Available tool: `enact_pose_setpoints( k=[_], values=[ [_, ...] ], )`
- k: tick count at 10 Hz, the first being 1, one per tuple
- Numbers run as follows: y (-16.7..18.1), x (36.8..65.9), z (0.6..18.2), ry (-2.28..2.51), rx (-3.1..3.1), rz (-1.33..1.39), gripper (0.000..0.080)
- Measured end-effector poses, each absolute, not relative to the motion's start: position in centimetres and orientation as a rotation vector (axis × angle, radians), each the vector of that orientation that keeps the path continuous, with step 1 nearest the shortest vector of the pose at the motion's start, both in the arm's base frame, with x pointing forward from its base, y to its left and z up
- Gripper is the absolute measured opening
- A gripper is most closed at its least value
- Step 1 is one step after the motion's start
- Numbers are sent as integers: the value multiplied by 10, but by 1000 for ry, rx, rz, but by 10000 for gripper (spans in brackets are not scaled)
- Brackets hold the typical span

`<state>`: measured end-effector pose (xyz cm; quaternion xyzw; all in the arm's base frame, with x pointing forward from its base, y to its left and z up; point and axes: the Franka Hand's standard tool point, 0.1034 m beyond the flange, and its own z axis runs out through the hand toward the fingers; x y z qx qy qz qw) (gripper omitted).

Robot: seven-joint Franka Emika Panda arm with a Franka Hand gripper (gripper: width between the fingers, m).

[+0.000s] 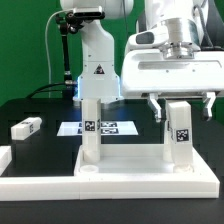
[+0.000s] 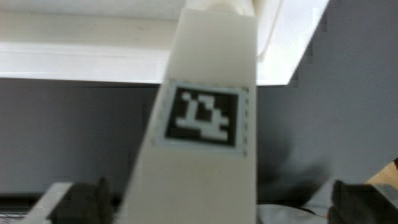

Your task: Assemble desk

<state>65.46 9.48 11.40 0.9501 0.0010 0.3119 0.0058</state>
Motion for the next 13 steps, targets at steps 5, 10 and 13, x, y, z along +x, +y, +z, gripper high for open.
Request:
enact_pose_setpoints(
  k=[5,10,13],
  values=[
    [95,655,114,3,2974,976,649],
    [95,655,114,3,2974,976,649],
    [82,653,124,6,3005,896,649]
  ],
)
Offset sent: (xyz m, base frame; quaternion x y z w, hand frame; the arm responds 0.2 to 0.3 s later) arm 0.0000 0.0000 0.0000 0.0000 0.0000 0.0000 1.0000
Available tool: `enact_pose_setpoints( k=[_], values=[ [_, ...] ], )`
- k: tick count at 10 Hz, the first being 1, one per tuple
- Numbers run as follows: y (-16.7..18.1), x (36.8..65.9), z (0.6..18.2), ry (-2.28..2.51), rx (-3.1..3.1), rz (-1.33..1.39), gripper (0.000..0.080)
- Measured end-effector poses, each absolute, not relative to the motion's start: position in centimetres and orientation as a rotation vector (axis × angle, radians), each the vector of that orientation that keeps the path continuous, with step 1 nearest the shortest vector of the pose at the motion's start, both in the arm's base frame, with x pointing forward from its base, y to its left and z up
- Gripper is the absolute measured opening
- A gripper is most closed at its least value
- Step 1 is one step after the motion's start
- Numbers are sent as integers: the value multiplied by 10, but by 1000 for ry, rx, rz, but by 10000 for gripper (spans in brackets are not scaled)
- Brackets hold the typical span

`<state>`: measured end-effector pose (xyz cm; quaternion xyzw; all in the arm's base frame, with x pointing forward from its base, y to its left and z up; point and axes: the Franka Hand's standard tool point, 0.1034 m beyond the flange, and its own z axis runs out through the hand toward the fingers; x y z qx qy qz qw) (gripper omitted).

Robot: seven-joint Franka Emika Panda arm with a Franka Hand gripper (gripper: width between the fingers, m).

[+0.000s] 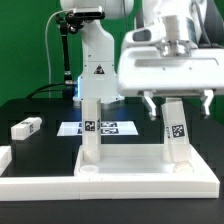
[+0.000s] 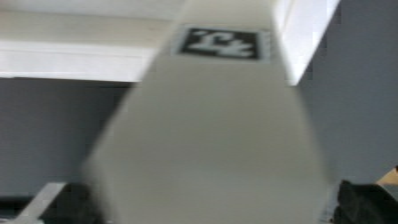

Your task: Assemble desk

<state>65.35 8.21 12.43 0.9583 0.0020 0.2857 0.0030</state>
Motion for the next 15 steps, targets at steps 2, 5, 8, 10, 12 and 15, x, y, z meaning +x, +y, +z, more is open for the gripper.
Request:
enact_pose_setpoints(
  k=[2,5,8,10,12,15],
  values=[
    [66,652,150,-35,3071,790,649],
    [72,647,145,-79,3138,639,649],
    [72,647,145,-79,3138,639,649],
    [72,647,145,-79,3138,639,649],
    [72,647,145,-79,3138,639,649],
    [85,624,130,-165,3236,276,649]
  ],
)
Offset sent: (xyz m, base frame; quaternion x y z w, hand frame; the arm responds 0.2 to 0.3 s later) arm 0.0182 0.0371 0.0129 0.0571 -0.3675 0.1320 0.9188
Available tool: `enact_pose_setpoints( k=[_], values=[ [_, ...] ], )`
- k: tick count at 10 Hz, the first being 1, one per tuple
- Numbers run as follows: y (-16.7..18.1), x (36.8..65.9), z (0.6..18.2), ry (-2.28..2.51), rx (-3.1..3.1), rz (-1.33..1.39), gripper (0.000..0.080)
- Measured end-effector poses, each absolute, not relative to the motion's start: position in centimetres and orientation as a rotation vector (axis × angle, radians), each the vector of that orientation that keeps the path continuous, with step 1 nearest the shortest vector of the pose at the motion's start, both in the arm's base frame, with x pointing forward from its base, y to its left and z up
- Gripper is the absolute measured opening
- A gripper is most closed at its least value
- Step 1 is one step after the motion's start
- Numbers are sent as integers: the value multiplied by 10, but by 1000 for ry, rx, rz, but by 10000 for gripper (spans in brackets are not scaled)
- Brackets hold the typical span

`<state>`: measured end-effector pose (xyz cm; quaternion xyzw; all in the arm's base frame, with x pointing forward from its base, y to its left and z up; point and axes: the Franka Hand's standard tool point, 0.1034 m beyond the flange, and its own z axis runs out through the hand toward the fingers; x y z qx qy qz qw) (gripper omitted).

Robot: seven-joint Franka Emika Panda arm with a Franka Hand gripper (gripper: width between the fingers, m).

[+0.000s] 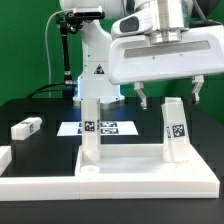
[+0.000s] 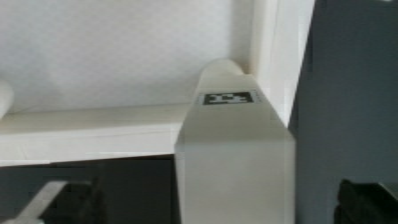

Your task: Assemble desk

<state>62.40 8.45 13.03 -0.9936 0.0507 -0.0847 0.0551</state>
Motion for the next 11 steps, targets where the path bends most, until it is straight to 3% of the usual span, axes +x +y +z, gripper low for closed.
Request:
enact_pose_setpoints(
  k=[1,4,11],
  values=[
    [85,643,141,157,-3005,-276,649],
    [79,645,136,174,-3005,-155,649],
    [92,643,112,228,-3017,-158,649]
  ],
)
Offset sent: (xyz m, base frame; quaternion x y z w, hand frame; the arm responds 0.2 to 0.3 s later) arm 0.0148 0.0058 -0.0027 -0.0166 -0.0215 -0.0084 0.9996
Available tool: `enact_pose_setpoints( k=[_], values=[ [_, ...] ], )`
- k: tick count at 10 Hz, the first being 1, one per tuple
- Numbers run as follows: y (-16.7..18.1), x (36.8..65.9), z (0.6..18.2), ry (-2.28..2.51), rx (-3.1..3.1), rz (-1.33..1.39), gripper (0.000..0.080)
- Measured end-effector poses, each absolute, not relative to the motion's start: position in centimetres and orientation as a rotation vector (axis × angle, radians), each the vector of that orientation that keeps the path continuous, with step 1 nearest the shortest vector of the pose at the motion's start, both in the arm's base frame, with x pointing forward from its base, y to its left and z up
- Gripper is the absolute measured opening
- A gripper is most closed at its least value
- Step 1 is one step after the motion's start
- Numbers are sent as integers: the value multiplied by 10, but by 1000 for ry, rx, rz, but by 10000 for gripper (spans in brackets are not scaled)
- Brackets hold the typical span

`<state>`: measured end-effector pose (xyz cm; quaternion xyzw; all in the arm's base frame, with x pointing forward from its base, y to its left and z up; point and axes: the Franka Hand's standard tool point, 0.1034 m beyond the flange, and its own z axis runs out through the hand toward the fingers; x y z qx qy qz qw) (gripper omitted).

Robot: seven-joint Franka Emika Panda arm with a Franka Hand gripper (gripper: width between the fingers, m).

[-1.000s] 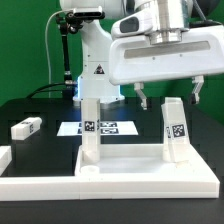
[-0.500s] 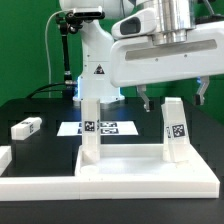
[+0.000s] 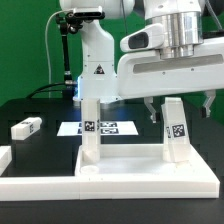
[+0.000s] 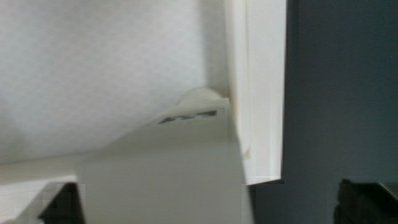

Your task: Assemble desk

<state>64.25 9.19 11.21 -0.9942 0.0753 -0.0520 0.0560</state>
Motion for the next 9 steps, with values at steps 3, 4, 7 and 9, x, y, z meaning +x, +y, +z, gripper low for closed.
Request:
enact_pose_setpoints(
  k=[3,4,7,9],
  values=[
    [92,642,111,330,-3003,-150,424],
    [92,643,112,469,-2980,-144,288],
    [92,642,112,756,-2912,-125,288],
    [92,643,111,939,-2851,-105,288]
  ],
)
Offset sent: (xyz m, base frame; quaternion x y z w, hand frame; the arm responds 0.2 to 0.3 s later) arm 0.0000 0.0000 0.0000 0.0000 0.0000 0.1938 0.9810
